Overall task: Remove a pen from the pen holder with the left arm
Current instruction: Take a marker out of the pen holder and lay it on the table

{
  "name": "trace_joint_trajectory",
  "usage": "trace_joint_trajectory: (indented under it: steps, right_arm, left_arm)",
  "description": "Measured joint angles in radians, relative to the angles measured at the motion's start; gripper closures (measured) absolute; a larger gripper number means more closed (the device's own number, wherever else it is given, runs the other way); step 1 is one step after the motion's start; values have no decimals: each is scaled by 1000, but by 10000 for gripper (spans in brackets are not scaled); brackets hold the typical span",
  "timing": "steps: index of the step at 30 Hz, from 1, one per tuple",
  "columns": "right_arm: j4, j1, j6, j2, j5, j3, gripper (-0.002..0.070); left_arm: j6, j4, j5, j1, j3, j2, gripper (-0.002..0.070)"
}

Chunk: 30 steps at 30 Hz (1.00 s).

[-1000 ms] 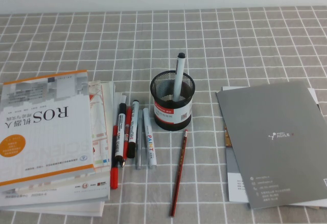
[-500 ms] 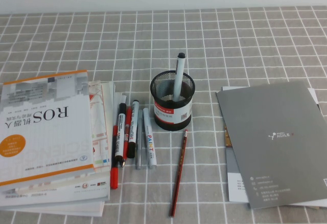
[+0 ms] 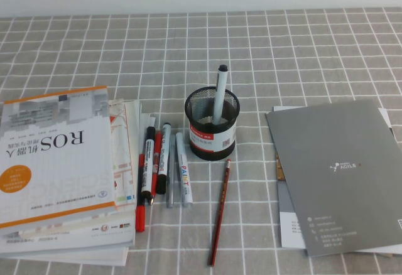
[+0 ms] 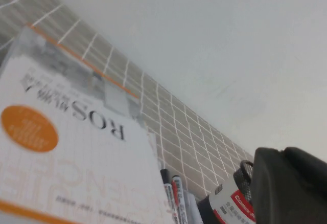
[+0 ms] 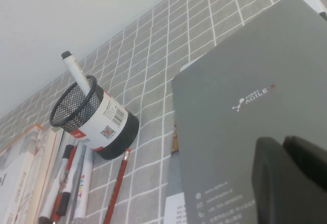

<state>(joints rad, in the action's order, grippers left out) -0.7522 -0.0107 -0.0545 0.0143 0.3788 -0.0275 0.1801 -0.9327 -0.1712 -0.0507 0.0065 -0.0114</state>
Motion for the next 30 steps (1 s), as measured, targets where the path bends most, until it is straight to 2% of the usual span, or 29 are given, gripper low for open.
trace_joint_trajectory:
  steps: [7,19,21,24,27,30]
  right_arm:
    - [0,0,0,0,0,0,689]
    - [0,0,0,0,0,0,689]
    - [0,0,0,0,0,0,689]
    - [0,0,0,0,0,0,689]
    - [0,0,0,0,0,0,689]
    - [0,0,0,0,0,0,689]
  left_arm:
    - [384,13,-163,0,-228,152,678]
    - [634,41,-217,0,-424,611,678]
    - [582,144,-233,-6,-486,674,678]
    - [295,419,-215,-60,-570,735,678]
    - [22,703,-131,-162,-607,764,678]
    - [-113,856,8,-292,-615,795,678]
